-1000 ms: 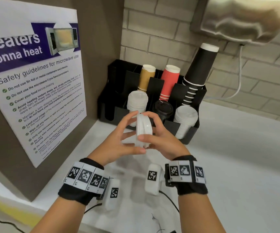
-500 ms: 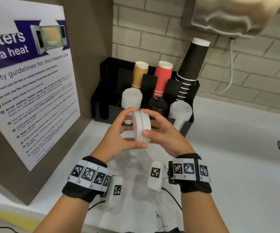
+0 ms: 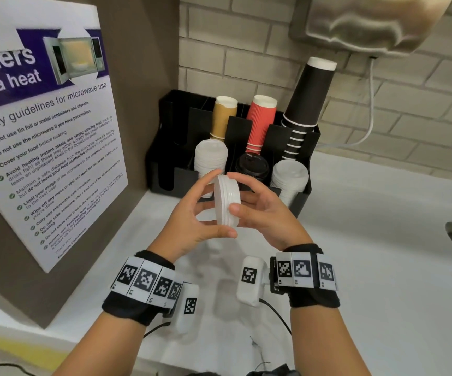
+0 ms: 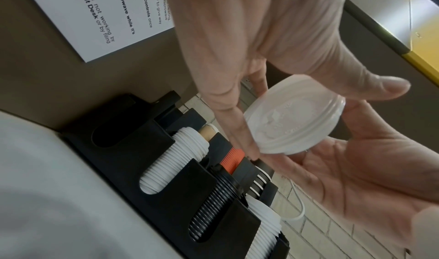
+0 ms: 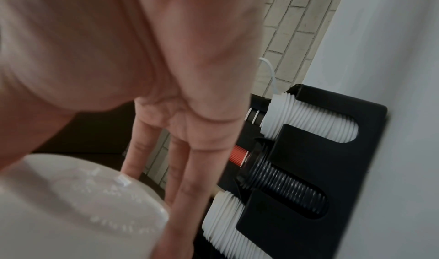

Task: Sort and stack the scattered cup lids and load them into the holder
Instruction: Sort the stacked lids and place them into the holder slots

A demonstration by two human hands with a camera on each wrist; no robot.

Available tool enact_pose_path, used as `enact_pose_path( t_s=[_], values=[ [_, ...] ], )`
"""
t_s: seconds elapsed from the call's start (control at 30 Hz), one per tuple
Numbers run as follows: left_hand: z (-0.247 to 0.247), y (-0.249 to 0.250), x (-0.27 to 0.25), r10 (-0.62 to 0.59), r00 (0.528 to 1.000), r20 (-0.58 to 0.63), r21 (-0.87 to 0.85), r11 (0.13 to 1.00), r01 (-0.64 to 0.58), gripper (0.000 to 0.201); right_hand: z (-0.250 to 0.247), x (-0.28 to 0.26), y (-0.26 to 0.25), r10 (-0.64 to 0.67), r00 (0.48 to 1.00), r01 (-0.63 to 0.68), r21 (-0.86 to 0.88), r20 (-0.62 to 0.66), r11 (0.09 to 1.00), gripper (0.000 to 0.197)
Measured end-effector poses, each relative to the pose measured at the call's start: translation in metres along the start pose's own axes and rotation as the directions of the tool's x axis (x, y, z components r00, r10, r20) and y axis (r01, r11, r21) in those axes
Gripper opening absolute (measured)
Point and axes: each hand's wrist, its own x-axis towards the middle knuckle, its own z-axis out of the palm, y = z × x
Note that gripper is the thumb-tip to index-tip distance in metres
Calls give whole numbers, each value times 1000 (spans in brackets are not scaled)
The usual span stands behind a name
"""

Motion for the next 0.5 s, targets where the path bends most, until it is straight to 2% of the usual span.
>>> enact_pose_path(
  t_s=[0.23,0.4,0.5],
  values=[
    [5,-2,1,2,1000,-31,37,999,-1,106,2,0,3,-37,998,31,-99,-60,995,65],
    [8,-6,5,-21,1000,-5,31,999,22,111,-1,0,3,-47,996,37,-136,-71,990,62],
    [5,-7,6,-58,998,-25,49,997,59,101,-21,7,-5,-65,992,45,-167,-112,985,62]
  ],
)
